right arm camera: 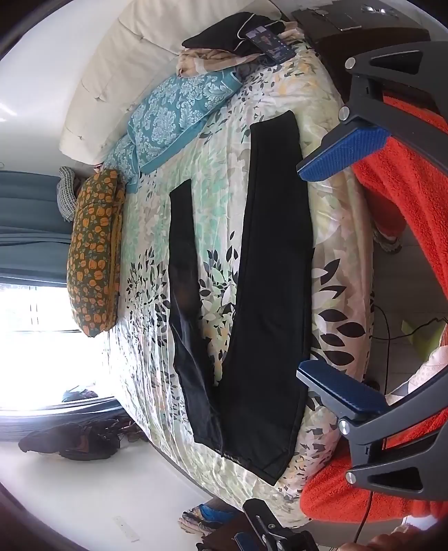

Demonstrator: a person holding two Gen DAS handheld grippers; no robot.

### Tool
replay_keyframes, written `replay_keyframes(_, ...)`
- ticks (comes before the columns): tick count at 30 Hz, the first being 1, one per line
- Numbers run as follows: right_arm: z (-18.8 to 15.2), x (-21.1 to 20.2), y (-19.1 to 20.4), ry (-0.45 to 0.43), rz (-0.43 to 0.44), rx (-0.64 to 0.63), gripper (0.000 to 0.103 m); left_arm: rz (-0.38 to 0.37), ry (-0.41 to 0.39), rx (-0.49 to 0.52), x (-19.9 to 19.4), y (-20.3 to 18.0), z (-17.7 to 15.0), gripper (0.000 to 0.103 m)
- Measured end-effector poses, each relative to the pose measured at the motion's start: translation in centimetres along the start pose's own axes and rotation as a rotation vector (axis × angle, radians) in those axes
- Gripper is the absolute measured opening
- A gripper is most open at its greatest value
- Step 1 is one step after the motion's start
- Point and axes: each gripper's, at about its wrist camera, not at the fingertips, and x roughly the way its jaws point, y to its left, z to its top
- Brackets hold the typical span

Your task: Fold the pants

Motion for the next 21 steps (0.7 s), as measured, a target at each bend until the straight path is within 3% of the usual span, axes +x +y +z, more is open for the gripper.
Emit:
replay_keyframes(5, -0.1, -0.3, 0.1, -0.016, 0.006, 0.008, 0.103, 0.121, -0.010, 0.059, 0.3, -0.5, -0.7, 0.102)
replay_keyframes(14, 0.1, -1.3, -1.2, -0.060, 0.090, 0.099, 0.103, 0.022, 0.009, 0.020, 0.1, 0.2, -0.4, 0.102)
replay_keyframes(21, -0.3, -2.3, -2.4, -0.087, 0.038, 0.142, 0.103, 0.011, -0.012, 0.046, -0.7, -0.3, -0.9, 0.102)
